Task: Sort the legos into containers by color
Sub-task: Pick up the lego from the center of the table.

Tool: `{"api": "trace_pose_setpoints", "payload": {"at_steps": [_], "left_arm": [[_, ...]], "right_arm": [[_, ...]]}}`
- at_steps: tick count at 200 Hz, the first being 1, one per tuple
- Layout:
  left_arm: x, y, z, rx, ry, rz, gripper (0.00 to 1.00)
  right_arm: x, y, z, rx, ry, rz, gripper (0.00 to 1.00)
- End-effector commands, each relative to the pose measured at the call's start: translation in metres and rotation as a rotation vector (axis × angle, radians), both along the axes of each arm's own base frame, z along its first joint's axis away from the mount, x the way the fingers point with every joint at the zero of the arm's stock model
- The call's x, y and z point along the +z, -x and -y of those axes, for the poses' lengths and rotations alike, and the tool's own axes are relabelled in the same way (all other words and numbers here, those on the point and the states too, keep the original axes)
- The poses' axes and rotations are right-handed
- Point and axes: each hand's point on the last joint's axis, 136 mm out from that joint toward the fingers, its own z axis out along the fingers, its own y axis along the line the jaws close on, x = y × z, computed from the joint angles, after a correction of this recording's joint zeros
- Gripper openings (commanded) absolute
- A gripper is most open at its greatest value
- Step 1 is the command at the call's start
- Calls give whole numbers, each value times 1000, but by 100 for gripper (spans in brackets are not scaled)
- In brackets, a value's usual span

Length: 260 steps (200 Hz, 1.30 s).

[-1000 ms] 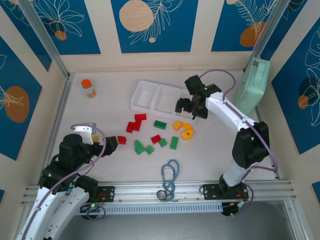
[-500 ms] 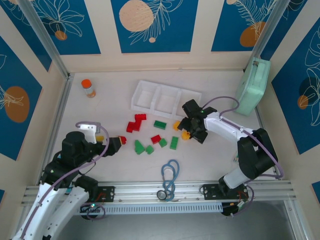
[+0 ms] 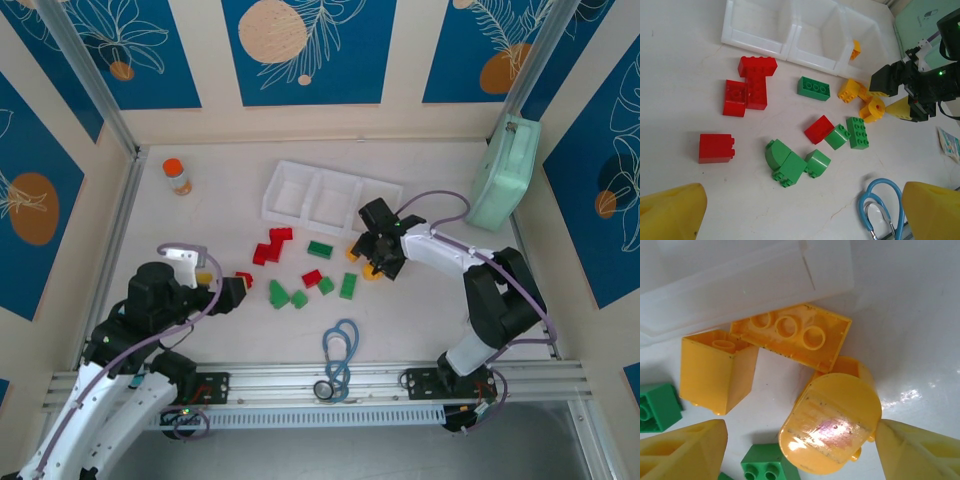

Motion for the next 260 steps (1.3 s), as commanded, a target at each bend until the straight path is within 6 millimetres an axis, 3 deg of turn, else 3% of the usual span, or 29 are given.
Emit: {"api": "trace_pose_setpoints", "payload": {"at_steps": [1, 100, 180, 201, 235, 260], "left_arm": [[0, 0, 1, -7, -13, 14, 99], [-2, 0, 1, -7, -23, 11, 99], [-5, 0, 2, -10, -28, 2, 99], [-4, 0, 2, -9, -27, 4, 99], [-4, 0, 1, -8, -30, 4, 99], [-4, 0, 0, -1, -36, 5, 99]], "right_arm": [[-9, 4, 4, 30, 69, -18, 78], [-33, 10, 14, 60, 124, -94, 77], [-24, -1, 15, 119, 160, -56, 52], [-14, -2, 12, 151, 150, -43, 39], [36, -8, 8, 220, 156, 73, 36], [70, -28, 0, 310, 138, 169, 37]]}}
